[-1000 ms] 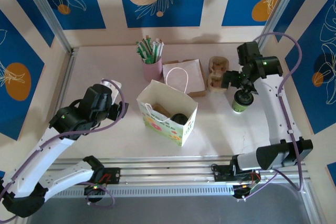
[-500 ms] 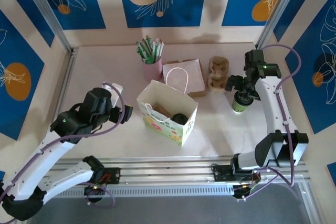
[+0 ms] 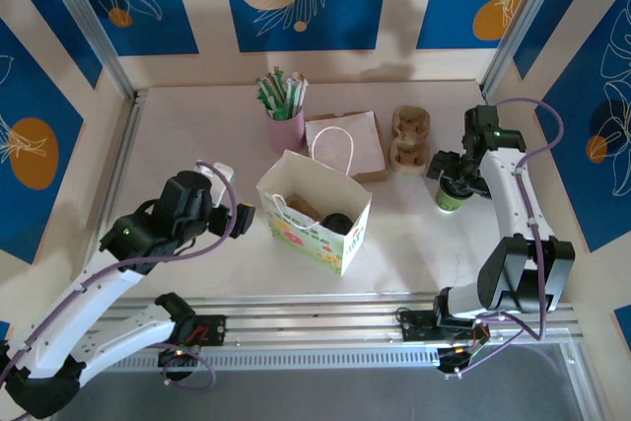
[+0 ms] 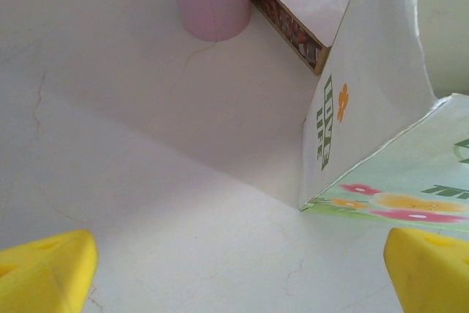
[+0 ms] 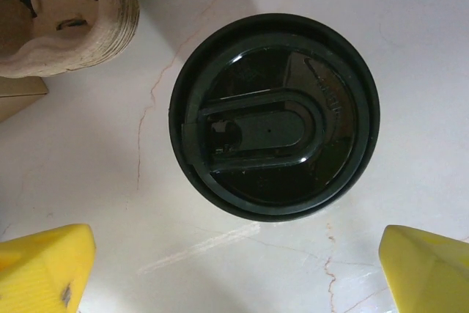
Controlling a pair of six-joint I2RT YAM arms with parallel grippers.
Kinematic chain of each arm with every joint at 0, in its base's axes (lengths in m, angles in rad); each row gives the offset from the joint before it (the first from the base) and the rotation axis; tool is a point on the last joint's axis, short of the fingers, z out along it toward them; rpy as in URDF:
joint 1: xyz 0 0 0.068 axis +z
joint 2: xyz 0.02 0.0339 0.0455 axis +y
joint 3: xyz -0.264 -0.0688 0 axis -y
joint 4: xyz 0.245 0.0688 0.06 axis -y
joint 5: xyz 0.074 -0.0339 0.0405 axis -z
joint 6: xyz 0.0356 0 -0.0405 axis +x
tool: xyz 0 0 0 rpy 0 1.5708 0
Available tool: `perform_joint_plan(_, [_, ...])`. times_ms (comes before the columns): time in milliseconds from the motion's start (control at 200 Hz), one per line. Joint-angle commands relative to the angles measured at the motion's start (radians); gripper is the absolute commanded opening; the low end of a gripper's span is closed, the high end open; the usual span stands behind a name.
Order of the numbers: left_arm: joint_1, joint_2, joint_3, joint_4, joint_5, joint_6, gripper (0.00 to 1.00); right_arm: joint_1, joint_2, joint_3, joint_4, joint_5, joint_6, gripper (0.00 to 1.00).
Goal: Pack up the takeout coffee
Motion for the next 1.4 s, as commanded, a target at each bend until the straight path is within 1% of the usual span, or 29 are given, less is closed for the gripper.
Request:
perform_joint_plan(0, [0.005, -0.010, -0.017, 0.021, 0.011, -0.018, 1.00, 0.006, 0.032, 0.025, -0.001, 0.010, -0.020, 0.99])
perform_joint_plan(390, [0.004, -0.013, -0.041, 0.010, -0.032, 0.001, 1.00, 0.016, 0.095, 0.047, -0.007, 0.095, -0.038, 0.99])
perform_joint_plan(870, [0.005, -0.004, -0.056, 0.004, -0.084, 0.026, 1.00, 0.003, 0.132, 0.048, 0.002, 0.052, -0.038, 0.99])
perform_joint_plan(1180, [0.004, 0.001, -0.058, 0.003, -0.090, 0.027, 1.00, -0.021, 0.163, 0.046, 0.015, 0.047, -0.045, 0.99])
perform_joint_plan(1250, [0.004, 0.001, -0.060, 0.002, -0.092, 0.027, 1.00, -0.033, 0.171, 0.049, 0.017, 0.029, -0.045, 1.00])
perform_joint_plan(1395, [0.004, 0.003, -0.061, 0.004, -0.093, 0.028, 1.00, -0.038, 0.185, 0.059, 0.020, -0.006, -0.055, 0.95])
